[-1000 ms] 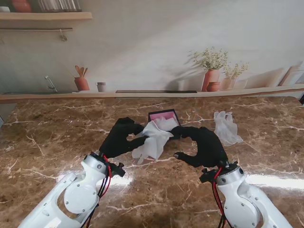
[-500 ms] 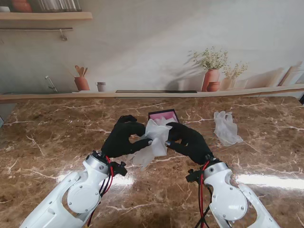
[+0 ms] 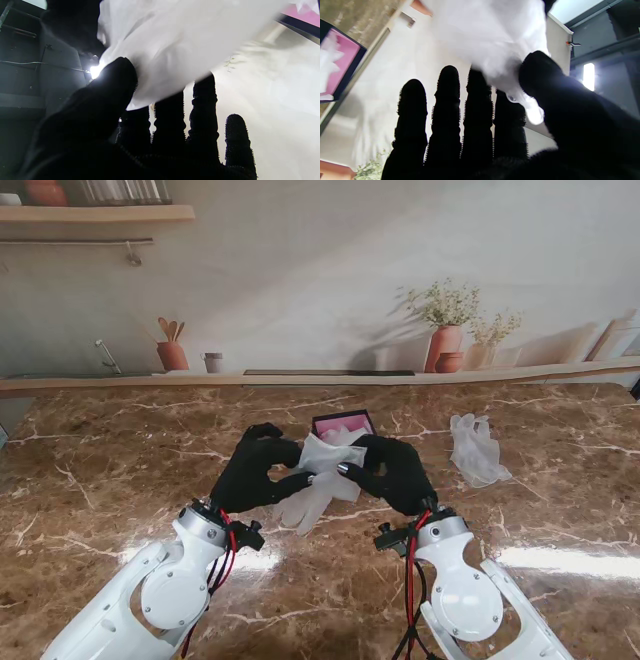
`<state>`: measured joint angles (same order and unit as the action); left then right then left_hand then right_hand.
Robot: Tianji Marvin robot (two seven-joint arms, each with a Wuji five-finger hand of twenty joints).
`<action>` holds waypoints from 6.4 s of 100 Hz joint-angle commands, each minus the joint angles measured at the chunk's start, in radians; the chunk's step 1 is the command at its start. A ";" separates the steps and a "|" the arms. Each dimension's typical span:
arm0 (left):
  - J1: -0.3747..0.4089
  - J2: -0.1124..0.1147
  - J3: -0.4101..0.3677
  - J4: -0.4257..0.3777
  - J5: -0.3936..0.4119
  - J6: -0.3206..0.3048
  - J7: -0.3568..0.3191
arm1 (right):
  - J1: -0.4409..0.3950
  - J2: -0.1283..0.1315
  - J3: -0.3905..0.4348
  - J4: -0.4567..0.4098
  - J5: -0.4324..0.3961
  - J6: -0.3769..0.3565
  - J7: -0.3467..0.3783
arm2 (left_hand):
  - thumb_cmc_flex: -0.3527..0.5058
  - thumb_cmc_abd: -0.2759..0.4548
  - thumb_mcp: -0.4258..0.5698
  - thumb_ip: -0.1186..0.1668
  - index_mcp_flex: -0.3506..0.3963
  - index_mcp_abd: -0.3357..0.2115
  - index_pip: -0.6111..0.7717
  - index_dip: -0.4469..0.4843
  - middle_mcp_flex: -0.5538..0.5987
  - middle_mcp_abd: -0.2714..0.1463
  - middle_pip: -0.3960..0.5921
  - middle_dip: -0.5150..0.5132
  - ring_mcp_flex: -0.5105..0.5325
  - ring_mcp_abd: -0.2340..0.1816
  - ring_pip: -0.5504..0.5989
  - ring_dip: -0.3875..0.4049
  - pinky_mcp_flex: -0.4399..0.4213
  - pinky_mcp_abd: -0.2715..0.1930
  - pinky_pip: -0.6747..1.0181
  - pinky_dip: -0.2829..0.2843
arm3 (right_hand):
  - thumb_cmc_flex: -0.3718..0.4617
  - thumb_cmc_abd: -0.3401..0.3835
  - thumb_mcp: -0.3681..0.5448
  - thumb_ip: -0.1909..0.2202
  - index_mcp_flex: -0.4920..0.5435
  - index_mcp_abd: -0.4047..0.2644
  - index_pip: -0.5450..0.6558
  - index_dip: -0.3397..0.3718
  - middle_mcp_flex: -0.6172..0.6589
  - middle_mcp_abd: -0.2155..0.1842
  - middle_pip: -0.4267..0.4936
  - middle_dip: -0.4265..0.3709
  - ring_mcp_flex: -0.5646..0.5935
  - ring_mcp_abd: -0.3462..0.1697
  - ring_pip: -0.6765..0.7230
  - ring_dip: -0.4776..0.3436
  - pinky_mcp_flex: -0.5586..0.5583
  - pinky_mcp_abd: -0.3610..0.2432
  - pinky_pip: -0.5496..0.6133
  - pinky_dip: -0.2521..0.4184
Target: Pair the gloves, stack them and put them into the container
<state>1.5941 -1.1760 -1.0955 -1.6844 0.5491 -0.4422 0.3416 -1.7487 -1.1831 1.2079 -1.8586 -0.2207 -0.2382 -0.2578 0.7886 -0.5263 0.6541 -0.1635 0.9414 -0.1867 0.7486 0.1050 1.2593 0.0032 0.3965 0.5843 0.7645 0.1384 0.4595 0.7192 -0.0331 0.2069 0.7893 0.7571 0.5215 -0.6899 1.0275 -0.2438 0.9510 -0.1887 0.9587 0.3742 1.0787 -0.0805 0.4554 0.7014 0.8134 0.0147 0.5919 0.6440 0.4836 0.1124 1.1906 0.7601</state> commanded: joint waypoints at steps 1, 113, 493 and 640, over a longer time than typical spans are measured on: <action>0.009 -0.003 -0.001 0.006 0.000 0.013 0.009 | -0.019 -0.007 0.002 -0.022 -0.008 0.001 0.004 | 0.038 0.009 0.040 -0.005 0.043 -0.040 -0.008 -0.015 0.038 -0.040 -0.026 0.016 -0.003 -0.029 -0.015 -0.003 -0.021 -0.004 -0.021 -0.007 | -0.034 0.026 0.052 -0.033 0.025 -0.017 0.024 -0.009 0.020 -0.034 0.005 0.023 0.024 -0.038 0.015 0.021 0.006 -0.020 0.033 0.028; 0.322 0.131 -0.218 -0.240 -0.364 -0.082 -0.605 | -0.300 0.068 0.095 -0.149 -0.140 -0.158 0.209 | 0.022 -0.011 -0.038 -0.020 0.006 0.034 0.114 0.184 0.116 0.003 0.030 -0.185 0.134 -0.016 0.063 0.036 0.062 0.029 0.102 0.034 | -0.018 -0.001 0.058 -0.032 0.041 0.024 0.032 0.079 0.349 0.046 0.121 0.042 0.393 -0.001 0.391 0.155 0.326 0.012 0.373 0.004; -0.023 0.030 -0.035 0.080 0.057 0.334 -0.121 | 0.829 0.032 -0.268 1.272 -0.448 0.699 -0.033 | -0.022 0.329 -0.665 0.126 -0.366 0.227 -0.553 0.063 -0.803 0.033 -0.188 -0.381 -0.506 -0.089 -0.330 -0.364 -0.020 -0.151 -0.551 -0.336 | -0.190 0.129 -0.228 0.141 -0.612 0.313 -0.739 0.101 -0.464 -0.035 0.321 0.073 -0.109 -0.077 0.271 0.107 -0.061 -0.055 -0.045 -0.094; 0.030 0.053 -0.070 -0.023 0.169 0.264 -0.144 | 0.106 0.016 0.214 0.192 -0.298 0.341 0.016 | 0.046 0.298 -0.650 0.128 -0.356 0.180 -0.516 0.093 -0.780 0.046 -0.183 -0.377 -0.477 -0.065 -0.324 -0.351 -0.027 -0.074 -0.479 -0.260 | -0.004 -0.028 0.095 -0.048 0.002 -0.045 -0.009 0.198 0.322 0.004 0.195 0.019 0.505 -0.019 0.402 0.079 0.474 -0.018 0.386 -0.183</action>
<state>1.6192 -1.1261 -1.1657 -1.6959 0.7099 -0.1642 0.1941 -1.6111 -1.1606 1.4386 -1.6391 -0.5340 0.0959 -0.2497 0.7902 -0.2113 0.0263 -0.0645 0.5833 0.0277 0.2228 0.1826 0.4692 0.0607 0.2249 0.2183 0.2868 0.1005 0.1697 0.3686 -0.0449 0.1230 0.2873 0.4794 0.4998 -0.6964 1.0864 -0.2698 0.9297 -0.2341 0.9021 0.5858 1.3386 -0.0821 0.6192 0.7008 1.2716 0.0125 0.9301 0.6920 0.9188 0.1007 1.5001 0.6000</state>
